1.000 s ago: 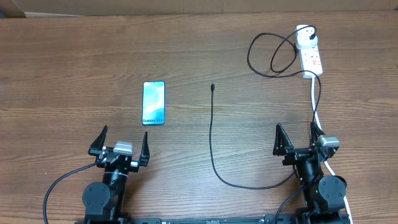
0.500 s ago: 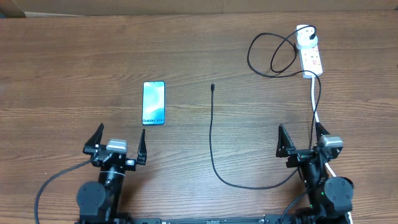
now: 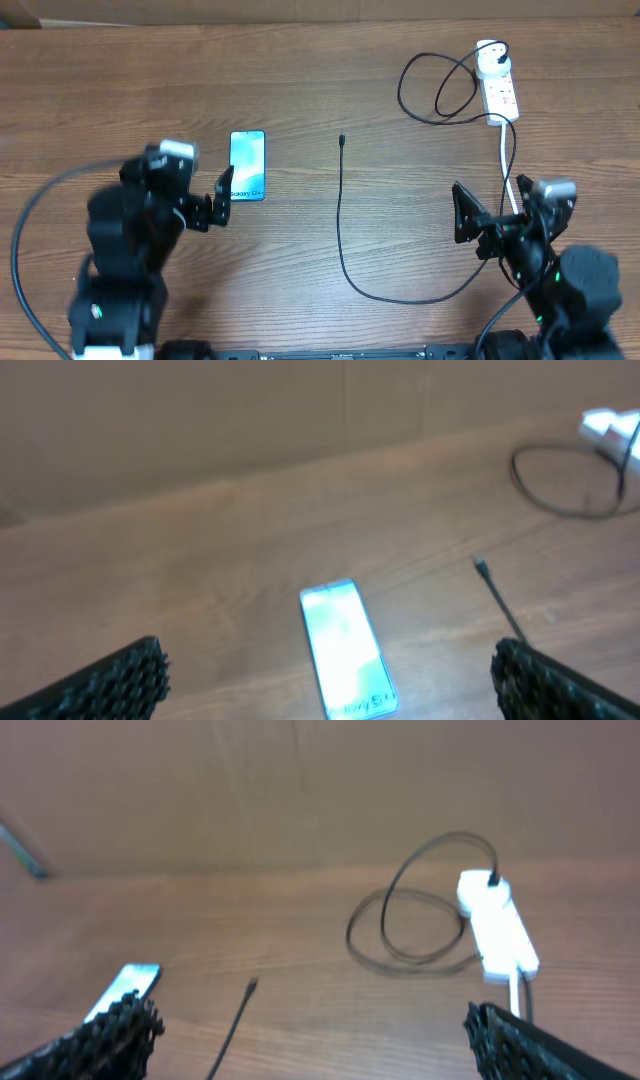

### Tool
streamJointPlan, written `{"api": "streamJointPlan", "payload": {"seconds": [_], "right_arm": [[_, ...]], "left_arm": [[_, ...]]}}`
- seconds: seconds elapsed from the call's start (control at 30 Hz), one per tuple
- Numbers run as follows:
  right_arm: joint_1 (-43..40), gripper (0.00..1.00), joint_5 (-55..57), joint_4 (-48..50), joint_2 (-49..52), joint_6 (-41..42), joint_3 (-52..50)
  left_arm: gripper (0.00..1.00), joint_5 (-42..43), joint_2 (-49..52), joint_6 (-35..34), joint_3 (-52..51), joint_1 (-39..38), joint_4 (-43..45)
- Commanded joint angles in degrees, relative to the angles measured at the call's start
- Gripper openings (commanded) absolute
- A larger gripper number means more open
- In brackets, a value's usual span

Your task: Plug charger to phone and switch on socket

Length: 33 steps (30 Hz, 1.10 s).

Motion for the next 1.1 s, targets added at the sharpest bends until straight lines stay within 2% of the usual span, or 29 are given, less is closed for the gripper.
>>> {"api": "streamJointPlan", "payload": {"seconds": [0.0, 0.17, 0.3, 0.4, 0.63, 0.73, 0.8, 0.93, 1.07], "right_arm": [[0.37, 1.0, -3.34, -3.82, 7.04, 0.13, 8.31], [0.37, 1.0, -5.31, -14.16, 18.49, 0.11, 19.65], [0.37, 1.0, -6.56, -21.62, 26.62, 0.09, 26.84], [0.37, 1.0, -6.8, -22.88, 30.99, 0.22, 29.0], [0.37, 1.0, -16.72, -22.69, 36.7, 0.31, 29.09], [0.37, 1.0, -17.07, -22.77, 38.75, 0.35, 29.09], [0.37, 1.0, -17.07, -23.15, 40.26, 0.35, 29.09], [0.37, 1.0, -17.07, -23.78, 43.08, 1.42, 29.09], [0.37, 1.0, -17.05, -24.85, 45.31, 1.42, 29.09]], "left_arm": [[1.0, 2.58, 9.38, -3.32, 12.13, 0.22, -7.98], [1.0, 3.76, 24.0, -3.69, 29.66, 0.2, -25.92], [1.0, 8.28, 32.96, -3.58, 37.99, 0.2, -32.61], [1.0, 10.14, 37.44, -4.96, 38.66, 0.2, -32.35], [1.0, 13.68, 47.89, -7.5, 38.66, 0.17, -31.89], [1.0, 12.76, 52.61, -13.11, 38.66, 0.2, -31.78], [0.92, 11.74, 55.6, -16.33, 38.66, 0.26, -31.63], [0.9, 2.86, 60.08, -25.57, 38.66, 0.26, -32.2], [0.87, 2.19, 62.73, -26.91, 38.66, 0.24, -30.64]]}}
